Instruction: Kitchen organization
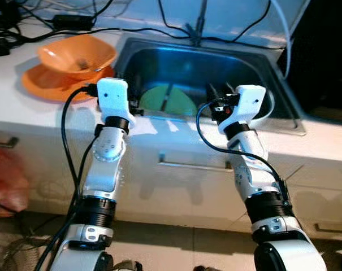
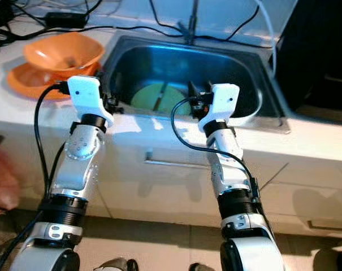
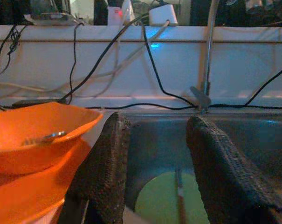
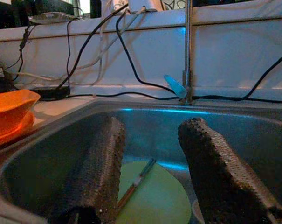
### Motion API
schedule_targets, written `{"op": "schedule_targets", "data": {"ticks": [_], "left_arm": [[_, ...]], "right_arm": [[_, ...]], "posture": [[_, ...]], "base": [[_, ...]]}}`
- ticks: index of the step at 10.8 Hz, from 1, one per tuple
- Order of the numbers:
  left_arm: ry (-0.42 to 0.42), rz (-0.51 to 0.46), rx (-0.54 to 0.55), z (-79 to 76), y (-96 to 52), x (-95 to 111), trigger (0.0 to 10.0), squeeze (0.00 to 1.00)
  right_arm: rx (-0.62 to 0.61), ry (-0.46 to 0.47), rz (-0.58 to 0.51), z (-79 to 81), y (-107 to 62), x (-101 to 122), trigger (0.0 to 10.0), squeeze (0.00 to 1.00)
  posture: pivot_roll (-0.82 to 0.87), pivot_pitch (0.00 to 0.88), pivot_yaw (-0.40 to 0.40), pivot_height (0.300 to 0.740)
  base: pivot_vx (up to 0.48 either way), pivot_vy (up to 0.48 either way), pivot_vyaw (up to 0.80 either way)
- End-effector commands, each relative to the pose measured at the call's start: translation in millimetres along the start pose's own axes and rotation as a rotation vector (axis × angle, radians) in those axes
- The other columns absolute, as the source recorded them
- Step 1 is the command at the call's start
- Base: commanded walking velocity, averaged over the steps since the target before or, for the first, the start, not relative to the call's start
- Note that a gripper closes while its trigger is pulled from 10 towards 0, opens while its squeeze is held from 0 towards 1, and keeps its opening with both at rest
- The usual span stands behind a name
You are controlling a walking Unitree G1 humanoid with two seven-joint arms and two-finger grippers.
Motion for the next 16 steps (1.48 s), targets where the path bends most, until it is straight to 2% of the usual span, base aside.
{"op": "schedule_targets", "data": {"ticks": [1, 4, 8, 14, 16], "left_arm": [[0.005, 0.003, -0.022, -6.2, 0.2, 1.2, 10.0, 0.0], [0.003, 0.01, -0.026, -6.8, 0.0, 0.1, 10.0, 0.0], [0.008, 0.022, -0.025, -6.3, -0.5, -1.6, 10.0, 0.0], [0.028, 0.014, -0.032, -7.0, -0.3, -0.2, 10.0, 0.0], [0.023, -0.018, -0.023, -6.9, 0.2, 5.9, 10.0, 0.0]], "right_arm": [[-0.016, 0.003, 0.006, -4.6, -1.6, -1.1, 10.0, 0.0], [-0.018, 0.007, 0.009, -4.3, -1.9, -2.0, 10.0, 0.0], [-0.02, 0.009, 0.011, -4.2, -3.0, -2.8, 10.0, 0.0], [-0.022, 0.013, 0.013, -3.7, -2.9, -4.0, 10.0, 0.0], [-0.02, 0.014, 0.01, -3.3, -2.4, -3.0, 10.0, 0.0]], "posture": [[0.05, 0.109, -0.056, 0.74], [0.05, 0.113, -0.055, 0.74], [0.05, 0.118, -0.053, 0.74], [0.05, 0.114, -0.05, 0.74], [0.05, 0.106, -0.049, 0.74]], "base": [[0.0, 0.0, 0.0], [0.0, 0.0, 0.0], [0.0, 0.408, 0.0], [0.0, 0.0, 0.0], [0.0, 0.0, 0.0]]}}
Point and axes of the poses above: a point about 5 cm out from each wrist's last joint towards the gripper, its own y axis pointing out of the wrist towards the gripper, its own x axis along the axis of the wrist's last joint, z = x × y, the point moved 4 cm from there along y, pointing out of the wrist towards the gripper
